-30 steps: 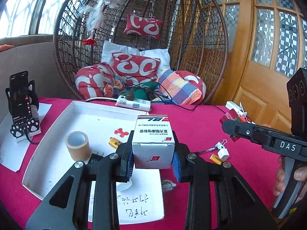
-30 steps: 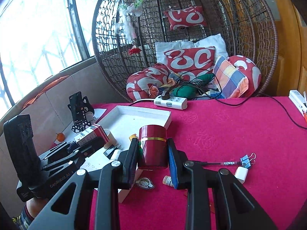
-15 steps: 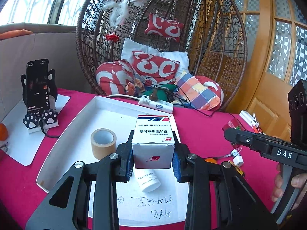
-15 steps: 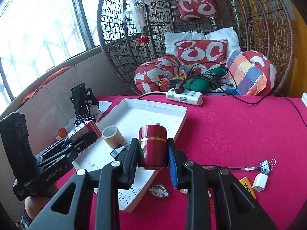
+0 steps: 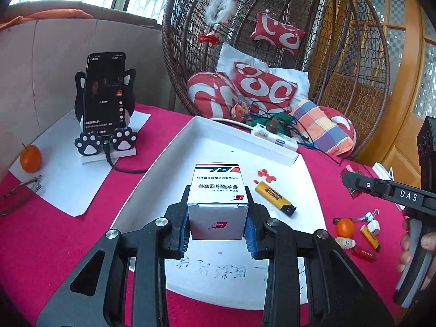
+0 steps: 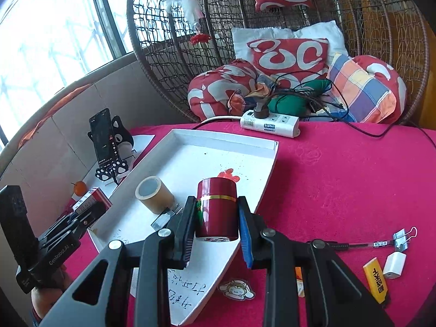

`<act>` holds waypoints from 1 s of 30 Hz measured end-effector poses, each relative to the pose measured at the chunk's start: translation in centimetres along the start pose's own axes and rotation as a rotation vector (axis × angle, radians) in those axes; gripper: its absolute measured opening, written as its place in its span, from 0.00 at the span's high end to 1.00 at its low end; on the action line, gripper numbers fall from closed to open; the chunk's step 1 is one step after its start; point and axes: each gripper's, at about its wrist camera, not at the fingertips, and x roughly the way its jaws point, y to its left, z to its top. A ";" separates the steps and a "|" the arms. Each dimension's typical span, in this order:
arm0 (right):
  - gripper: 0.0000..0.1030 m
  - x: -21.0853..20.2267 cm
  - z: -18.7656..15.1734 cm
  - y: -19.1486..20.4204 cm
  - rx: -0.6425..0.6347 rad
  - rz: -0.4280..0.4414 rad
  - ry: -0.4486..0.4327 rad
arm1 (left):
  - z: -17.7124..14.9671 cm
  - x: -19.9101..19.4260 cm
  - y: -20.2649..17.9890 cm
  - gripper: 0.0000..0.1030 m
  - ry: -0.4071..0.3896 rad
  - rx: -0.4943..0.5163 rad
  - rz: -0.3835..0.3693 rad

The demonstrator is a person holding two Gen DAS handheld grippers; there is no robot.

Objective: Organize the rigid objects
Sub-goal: 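Carry the medicine box in the left tool while the right tool carries the red cylinder to the tray, then open the left tool over the tray while the right tool releases the red cylinder there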

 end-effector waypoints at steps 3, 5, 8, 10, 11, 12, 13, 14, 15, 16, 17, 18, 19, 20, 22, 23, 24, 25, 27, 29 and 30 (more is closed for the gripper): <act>0.72 1.7 -0.2 0.3 0.006 0.000 0.033 | -0.6 0.8 0.5 0.69 0.032 -0.002 0.011; 0.72 2.7 -0.5 0.7 0.004 0.004 0.056 | -0.9 1.3 0.6 0.69 0.046 -0.001 0.014; 0.72 4.1 -1.0 1.3 -0.001 0.008 0.086 | -1.1 1.7 0.8 0.69 0.058 0.000 0.020; 0.72 4.9 -1.2 1.7 -0.003 0.008 0.098 | -1.1 1.8 1.0 0.69 0.062 -0.008 0.018; 0.72 5.2 -1.2 1.8 -0.005 0.006 0.102 | -1.1 1.8 1.1 0.69 0.063 -0.011 0.019; 0.72 5.4 -1.3 1.9 -0.008 -0.001 0.101 | -1.1 1.8 1.2 0.69 0.063 -0.012 0.021; 0.72 5.6 -1.3 2.0 -0.010 -0.005 0.100 | -1.1 1.8 1.3 0.69 0.062 -0.013 0.022; 0.72 5.8 -1.3 2.1 -0.012 -0.004 0.099 | -1.0 1.8 1.4 0.69 0.061 -0.016 0.024; 0.72 5.8 -1.3 2.2 -0.010 -0.002 0.098 | -1.0 1.7 1.5 0.69 0.057 -0.020 0.026; 0.72 5.8 -1.4 2.2 -0.007 0.000 0.094 | -1.0 1.7 1.5 0.69 0.054 -0.022 0.029; 0.72 5.8 -1.4 2.3 -0.004 0.002 0.089 | -0.9 1.7 1.6 0.69 0.052 -0.023 0.031; 0.72 5.7 -1.4 2.4 -0.004 0.005 0.081 | -0.8 1.6 1.6 0.69 0.049 -0.023 0.034; 0.72 5.5 -1.4 2.5 -0.009 0.003 0.069 | -0.8 1.5 1.5 0.69 0.046 -0.023 0.041; 0.70 5.3 -1.4 2.7 -0.014 0.000 0.056 | -0.8 1.4 1.5 0.67 0.041 -0.025 0.049; 0.33 4.5 -1.5 2.9 -0.022 -0.008 0.027 | -0.7 1.3 1.5 0.39 0.033 -0.031 0.044; 0.19 4.2 -1.5 2.9 -0.019 -0.004 0.010 | -0.7 1.1 1.4 0.26 0.025 -0.031 0.034; 0.06 3.6 -1.6 2.9 -0.015 0.004 -0.011 | -0.6 0.9 1.3 0.11 0.013 -0.029 0.026; 0.00 3.1 -1.7 2.9 -0.013 0.010 -0.030 | -0.6 0.6 1.2 0.04 -0.003 -0.025 0.030; 0.00 2.0 -1.9 2.8 -0.016 0.013 -0.062 | -0.5 0.1 0.8 0.00 -0.031 -0.013 0.045; 0.00 1.0 -2.2 2.7 -0.017 -0.008 -0.088 | -0.2 -0.4 0.5 0.00 -0.050 -0.008 0.046; 0.00 0.5 -2.3 2.5 -0.014 -0.020 -0.099 | -0.1 -0.6 0.4 0.00 -0.060 -0.008 0.045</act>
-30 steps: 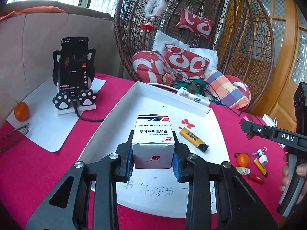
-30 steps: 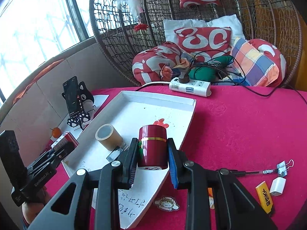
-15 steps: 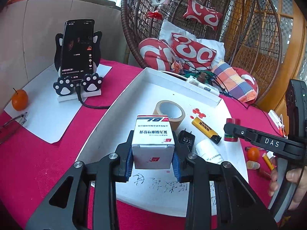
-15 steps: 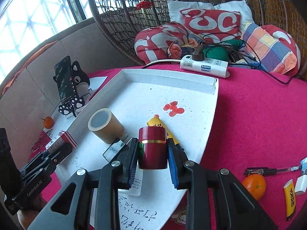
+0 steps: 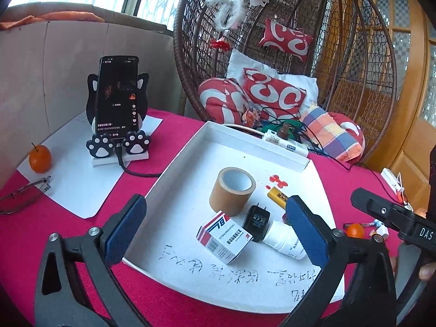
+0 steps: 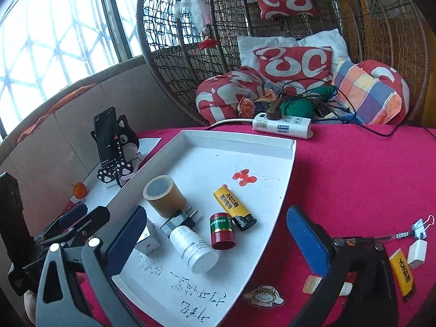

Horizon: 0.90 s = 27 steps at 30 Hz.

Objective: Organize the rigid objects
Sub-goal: 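Open the left tool over the tray while the right tool releases the red cylinder there, then grasp the orange with the left tool while the right tool grasps the white charger cube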

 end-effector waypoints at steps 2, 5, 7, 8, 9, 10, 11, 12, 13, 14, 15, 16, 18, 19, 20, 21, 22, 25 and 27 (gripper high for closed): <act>0.00 -1.4 -0.2 -0.6 0.016 -0.005 -0.029 | 0.2 -0.4 -0.3 0.00 -0.015 0.002 -0.002; 0.00 -3.8 -0.2 -1.7 0.054 -0.001 -0.096 | 0.4 -0.8 -0.8 0.00 -0.026 0.008 0.002; 0.00 -5.4 -0.2 -2.6 0.077 -0.013 -0.141 | 0.4 -0.7 -1.3 0.00 -0.019 0.014 0.002; 0.00 -6.1 -0.2 -3.0 0.090 -0.016 -0.161 | 0.3 -0.6 -1.7 0.00 -0.013 0.018 0.000; 0.00 -6.7 -0.2 -3.4 0.103 -0.016 -0.179 | 0.3 -0.6 -2.0 0.00 -0.009 0.023 -0.005; 0.00 -7.3 -0.3 -3.8 0.113 -0.016 -0.194 | 0.2 -0.6 -2.5 0.00 -0.006 0.032 -0.010; 0.00 -7.9 -0.3 -4.2 0.121 -0.018 -0.210 | 0.1 -0.6 -2.9 0.00 -0.004 0.043 -0.014; 0.00 -8.4 -0.4 -4.5 0.125 -0.023 -0.223 | 0.0 -0.6 -3.4 0.00 -0.002 0.055 -0.017; 0.00 -9.0 -0.6 -4.8 0.127 -0.032 -0.237 | -0.1 -0.6 -3.9 0.00 -0.001 0.067 -0.021; 0.00 -9.5 -0.7 -5.2 0.132 -0.041 -0.254 | -0.1 -0.6 -4.3 0.00 0.000 0.077 -0.026; 0.00 -10.0 -0.9 -5.7 0.138 -0.050 -0.270 | -0.2 -0.6 -4.7 0.00 0.001 0.086 -0.031; 0.00 -10.6 -1.0 -6.2 0.147 -0.061 -0.287 | -0.2 -0.6 -5.1 0.00 0.003 0.094 -0.035; 0.00 -11.6 -1.4 -7.4 0.165 -0.086 -0.315 | -0.3 -0.6 -5.7 0.00 0.007 0.108 -0.041; 0.00 -12.1 -1.5 -8.1 0.175 -0.099 -0.327 | -0.3 -0.6 -6.0 0.00 0.010 0.115 -0.045; 0.00 -12.6 -1.7 -8.8 0.188 -0.114 -0.338 | -0.4 -0.6 -6.3 0.00 0.012 0.121 -0.049; 0.00 -13.1 -2.0 -9.6 0.202 -0.131 -0.348 | -0.4 -0.7 -6.7 0.00 0.011 0.128 -0.055; 0.00 -13.6 -2.3 -10.4 0.214 -0.148 -0.354 | -0.5 -0.7 -6.9 0.00 0.009 0.135 -0.063; 0.00 -14.6 -3.3 -12.7 0.256 -0.218 -0.363 | -0.9 -0.5 -8.3 0.00 0.024 0.167 -0.094; 0.00 -15.0 -4.2 -14.2 0.276 -0.263 -0.354 | -1.3 -0.3 -9.5 0.00 0.039 0.198 -0.119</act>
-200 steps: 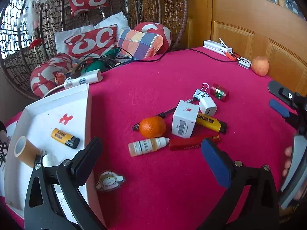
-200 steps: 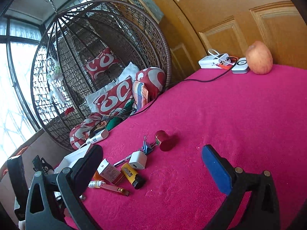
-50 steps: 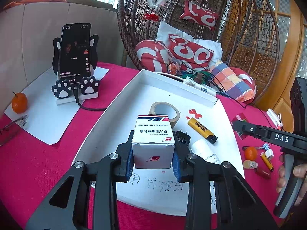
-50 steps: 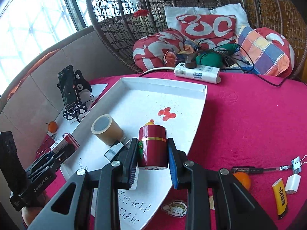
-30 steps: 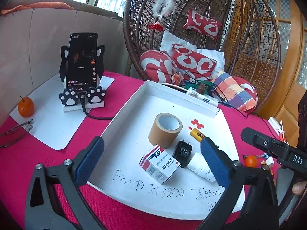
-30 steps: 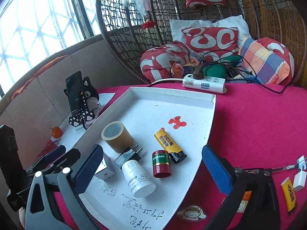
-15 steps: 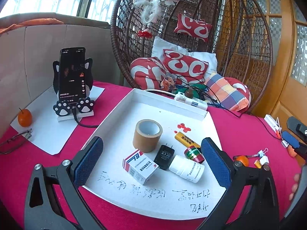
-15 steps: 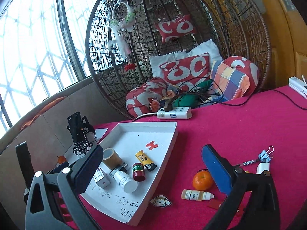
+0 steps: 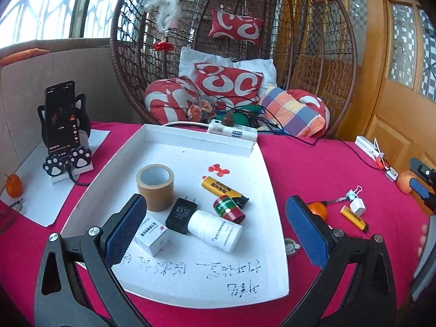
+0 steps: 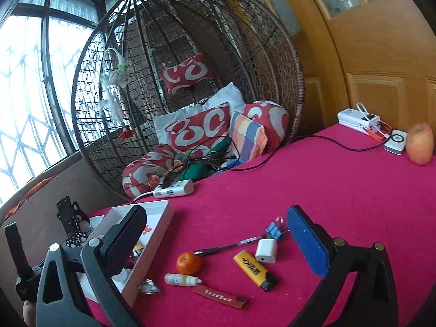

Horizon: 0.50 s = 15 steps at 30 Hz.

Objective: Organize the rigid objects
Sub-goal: 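Grasp the orange with the left tool while the right tool grasps the white charger cube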

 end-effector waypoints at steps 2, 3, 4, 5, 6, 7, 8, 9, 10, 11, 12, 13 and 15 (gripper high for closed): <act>0.00 -0.1 -0.5 -1.6 -0.002 -0.069 0.019 | -0.2 0.3 -1.5 0.00 0.014 0.028 -0.035; 0.00 0.1 -0.8 -2.4 -0.004 -0.107 0.034 | -0.4 0.6 -2.3 0.00 0.025 0.040 -0.057; 0.00 0.2 -1.1 -3.4 -0.002 -0.137 0.052 | -0.5 0.9 -3.3 0.00 0.039 0.053 -0.083; 0.00 0.3 -1.5 -4.2 0.005 -0.166 0.069 | -0.7 1.3 -4.3 0.00 0.056 0.070 -0.108; 0.00 0.4 -1.8 -5.0 0.014 -0.194 0.084 | -1.0 1.7 -5.4 0.00 0.075 0.095 -0.132; 0.00 0.5 -2.1 -5.8 0.021 -0.217 0.102 | -1.3 2.2 -6.6 0.00 0.096 0.128 -0.152; 0.00 0.8 -2.5 -6.4 0.027 -0.237 0.123 | -1.7 2.7 -7.9 0.00 0.117 0.163 -0.165; 0.00 1.0 -2.8 -7.0 0.033 -0.253 0.143 | -1.9 3.3 -9.1 0.00 0.139 0.199 -0.175; 0.00 1.2 -3.1 -7.5 0.040 -0.263 0.161 | -2.1 3.9 -10.1 0.00 0.161 0.233 -0.185; 0.00 1.4 -3.3 -7.9 0.046 -0.269 0.177 | -2.2 4.5 -11.1 0.00 0.182 0.259 -0.193; 0.00 1.5 -3.5 -8.2 0.053 -0.271 0.189 | -2.1 5.1 -11.9 0.00 0.198 0.278 -0.201; 0.00 1.7 -3.7 -8.5 0.059 -0.270 0.198 | -2.0 5.8 -12.6 0.00 0.212 0.289 -0.206; 0.00 1.9 -4.1 -8.7 0.069 -0.267 0.211 | -1.6 7.3 -13.8 0.00 0.244 0.295 -0.209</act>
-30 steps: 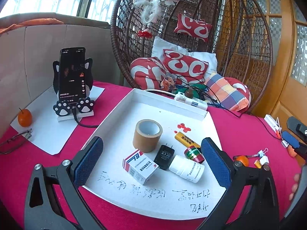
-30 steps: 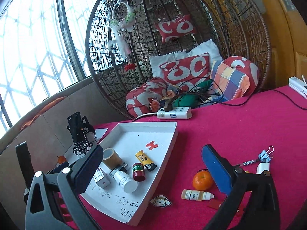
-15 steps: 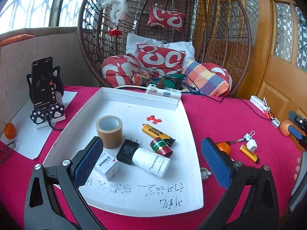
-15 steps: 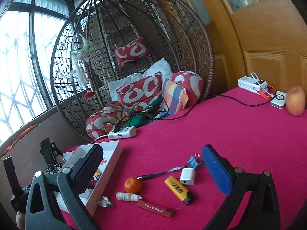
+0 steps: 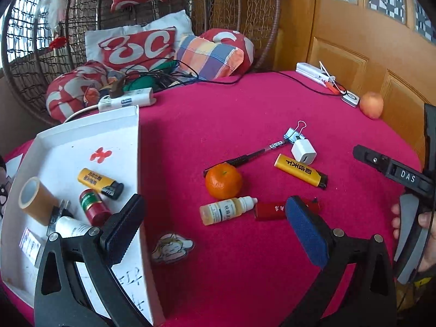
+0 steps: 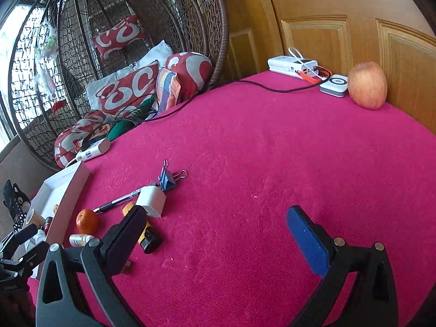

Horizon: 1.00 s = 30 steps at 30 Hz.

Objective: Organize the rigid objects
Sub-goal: 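Grasp the orange with the left tool while the right tool grasps the white charger cube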

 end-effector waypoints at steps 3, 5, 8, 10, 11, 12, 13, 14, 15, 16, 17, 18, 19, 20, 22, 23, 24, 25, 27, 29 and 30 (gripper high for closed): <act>0.00 0.2 -0.2 -0.3 0.019 0.023 0.021 | 1.4 2.5 -0.4 0.02 0.050 -0.007 0.017; 0.00 0.1 -0.2 -0.4 0.029 0.030 0.021 | 1.7 3.9 -0.4 0.13 0.081 -0.019 0.020; 0.00 0.4 -0.2 -0.8 0.051 0.048 0.037 | 1.9 5.8 -0.8 0.28 0.135 -0.021 0.034; 0.00 0.7 -0.2 -1.1 0.068 0.062 0.049 | 1.8 6.7 -1.0 0.28 0.154 -0.016 0.035; 0.00 0.7 -0.2 -1.2 0.075 0.071 0.055 | 1.7 7.1 -1.2 0.28 0.160 -0.015 0.033; 0.00 0.8 -0.2 -1.1 0.078 0.083 0.061 | 1.7 7.3 -1.3 0.28 0.163 -0.015 0.028; 0.00 1.0 -0.2 -1.0 0.075 0.109 0.070 | 1.7 7.5 -1.4 0.28 0.164 -0.012 0.028; 0.00 1.2 -0.2 -0.8 0.067 0.137 0.082 | 1.8 7.7 -1.5 0.28 0.164 -0.004 0.029; 0.00 1.4 -0.2 -0.5 0.053 0.153 0.094 | 1.8 7.9 -1.7 0.36 0.163 0.006 0.031; 0.00 1.6 -0.1 0.1 0.031 0.152 0.102 | 1.9 8.1 -1.8 0.52 0.163 0.013 0.036; 0.00 1.6 0.1 0.6 0.001 0.146 0.103 | 1.9 8.1 -1.8 0.57 0.153 0.011 0.038; 0.00 1.7 0.4 1.3 -0.029 0.134 0.101 | 1.8 7.9 -1.6 0.61 0.147 0.006 0.030; 0.00 1.7 0.8 1.8 -0.050 0.123 0.096 | 1.8 7.9 -1.4 0.61 0.146 0.002 0.019; 0.00 1.8 1.2 2.4 -0.068 0.123 0.096 | 1.7 7.7 -1.3 0.61 0.140 -0.003 0.015; 0.01 2.7 1.9 3.3 -0.085 0.126 0.120 | 1.5 7.3 -1.1 0.61 0.126 -0.014 0.013; 0.01 3.3 2.2 3.7 -0.087 0.125 0.137 | 1.5 7.1 -1.0 0.61 0.120 -0.021 0.010; 0.10 3.8 2.4 4.1 -0.094 0.128 0.152 | 1.4 6.9 -0.9 0.61 0.116 -0.027 0.008; 0.22 4.4 2.5 4.6 -0.105 0.131 0.166 | 1.4 6.7 -0.9 0.61 0.112 -0.030 0.007; 0.39 5.5 2.5 5.6 -0.137 0.120 0.199 | 1.3 6.3 -0.8 0.61 0.101 -0.033 0.007; 0.46 6.6 2.1 6.4 -0.165 0.100 0.234 | 1.3 5.8 -0.6 0.61 0.091 -0.041 0.003; 0.47 7.2 1.8 6.6 -0.171 0.101 0.254 | 1.3 5.5 -0.6 0.61 0.088 -0.045 0.001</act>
